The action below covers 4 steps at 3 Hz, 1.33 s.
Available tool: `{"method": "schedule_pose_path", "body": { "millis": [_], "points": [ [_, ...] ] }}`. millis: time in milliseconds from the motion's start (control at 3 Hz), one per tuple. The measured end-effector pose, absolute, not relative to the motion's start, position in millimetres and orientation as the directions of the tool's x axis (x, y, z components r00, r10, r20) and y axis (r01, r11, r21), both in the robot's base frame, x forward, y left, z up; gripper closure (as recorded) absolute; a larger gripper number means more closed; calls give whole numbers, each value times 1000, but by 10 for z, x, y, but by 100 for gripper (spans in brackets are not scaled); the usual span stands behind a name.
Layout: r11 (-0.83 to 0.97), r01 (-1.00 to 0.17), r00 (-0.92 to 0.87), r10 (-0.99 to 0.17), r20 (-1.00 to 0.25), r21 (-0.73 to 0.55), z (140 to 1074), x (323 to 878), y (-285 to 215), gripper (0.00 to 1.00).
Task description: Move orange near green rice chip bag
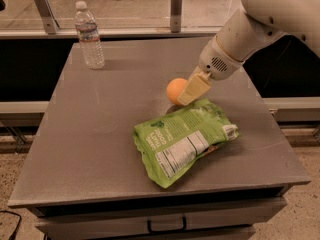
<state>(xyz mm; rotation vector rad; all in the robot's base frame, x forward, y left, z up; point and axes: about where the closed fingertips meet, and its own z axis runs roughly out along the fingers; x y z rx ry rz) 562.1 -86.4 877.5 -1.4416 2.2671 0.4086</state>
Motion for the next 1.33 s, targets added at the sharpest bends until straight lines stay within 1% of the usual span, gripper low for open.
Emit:
{"method": "schedule_pose_path", "body": {
  "millis": [333, 1000, 1333],
  "points": [
    [397, -917, -354, -787, -505, 23, 8713, 5577, -760, 97],
    [385, -923, -340, -801, -493, 12, 8664, 5527, -735, 36],
    [381, -925, -337, -804, -491, 10, 8677, 5520, -736, 12]
  ]
}}
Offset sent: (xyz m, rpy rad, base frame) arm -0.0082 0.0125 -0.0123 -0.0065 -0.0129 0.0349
